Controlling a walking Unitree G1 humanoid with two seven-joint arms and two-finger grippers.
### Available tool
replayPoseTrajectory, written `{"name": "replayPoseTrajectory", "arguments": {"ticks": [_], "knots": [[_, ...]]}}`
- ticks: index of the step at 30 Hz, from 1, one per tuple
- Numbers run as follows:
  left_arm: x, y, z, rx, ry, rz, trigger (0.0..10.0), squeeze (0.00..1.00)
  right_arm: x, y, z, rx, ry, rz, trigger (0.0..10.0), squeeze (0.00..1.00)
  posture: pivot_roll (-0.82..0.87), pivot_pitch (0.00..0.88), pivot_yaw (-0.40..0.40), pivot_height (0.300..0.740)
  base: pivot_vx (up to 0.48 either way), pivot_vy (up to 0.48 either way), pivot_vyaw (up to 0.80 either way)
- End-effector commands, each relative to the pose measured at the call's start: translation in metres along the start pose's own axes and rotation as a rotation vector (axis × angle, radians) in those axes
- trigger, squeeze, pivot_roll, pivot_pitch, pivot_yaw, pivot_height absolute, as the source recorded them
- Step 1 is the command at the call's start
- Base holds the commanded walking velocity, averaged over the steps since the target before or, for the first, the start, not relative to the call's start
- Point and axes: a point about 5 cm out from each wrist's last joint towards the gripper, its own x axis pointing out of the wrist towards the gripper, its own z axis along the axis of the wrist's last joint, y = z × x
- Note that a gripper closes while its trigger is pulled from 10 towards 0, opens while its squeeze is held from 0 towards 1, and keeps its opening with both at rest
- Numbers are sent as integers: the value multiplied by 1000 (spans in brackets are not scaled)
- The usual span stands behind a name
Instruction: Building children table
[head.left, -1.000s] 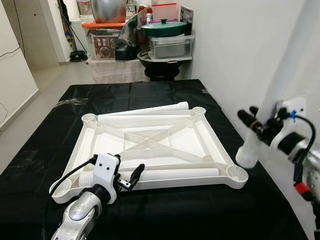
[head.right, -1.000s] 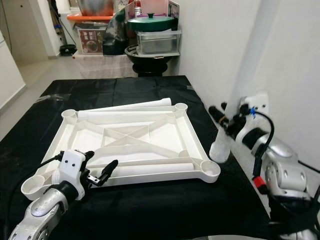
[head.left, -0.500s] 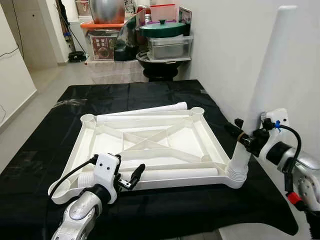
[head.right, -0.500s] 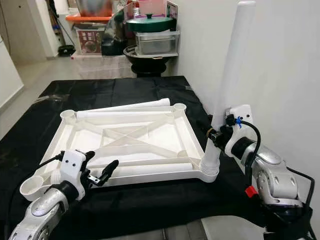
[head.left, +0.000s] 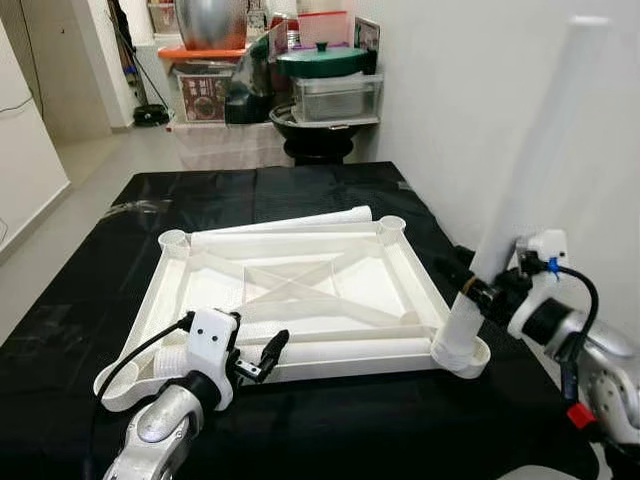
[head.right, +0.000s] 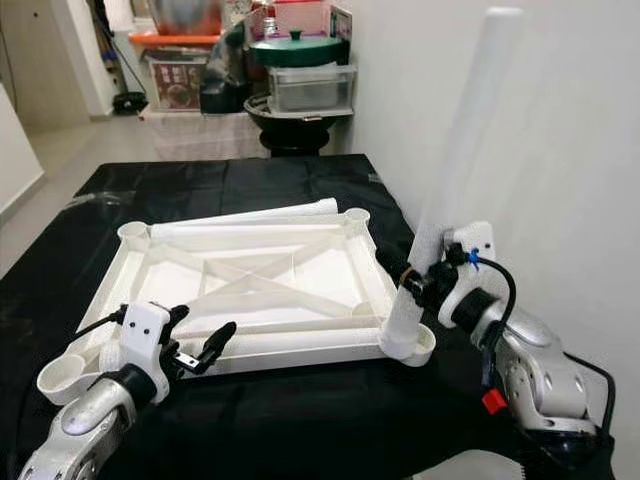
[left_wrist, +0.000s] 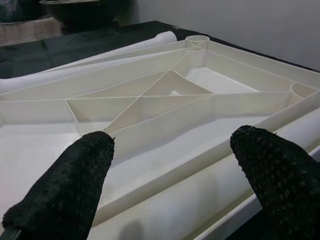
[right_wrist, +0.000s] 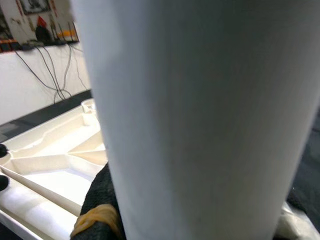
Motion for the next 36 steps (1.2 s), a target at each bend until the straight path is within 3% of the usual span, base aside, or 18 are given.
{"name": "replayPoseTrajectory", "arguments": {"ticks": [1,7,11,13,15,16,18,29,36], "knots": [[-1,1,-5,-13,25,3,10000,0,-4,-1,-20,32,60,-1,0,0,-11,0,4,740,0,0,0],[-1,2,-5,-13,27,1,10000,0,-2,-4,-11,26,19,24,0,0,-6,0,7,740,0,0,0],[-2,4,-5,-12,29,1,10000,0,-5,-29,4,-74,16,-2,0,0,1,0,6,740,0,0,0],[-2,4,-5,-12,29,1,10000,0,-5,-29,4,-74,16,-2,0,0,1,0,6,740,0,0,0],[-2,4,-4,-12,28,2,10000,0,-6,-37,7,-101,25,-24,0,0,3,0,5,740,0,0,0],[-3,3,-4,-16,28,0,10000,0,-11,-50,13,-128,35,-55,0,0,5,0,4,740,0,0,0],[-3,3,-4,-18,29,-2,10000,0,-12,-53,15,-124,32,-47,0,0,6,0,5,740,0,0,0],[-2,3,-3,-24,28,-13,10000,0,-9,-41,0,-79,23,41,0,0,12,0,11,740,0,0,0],[-4,4,-3,-29,32,-19,10000,0,2,-31,-4,-87,19,160,0,0,20,0,9,740,0,0,0]]}}
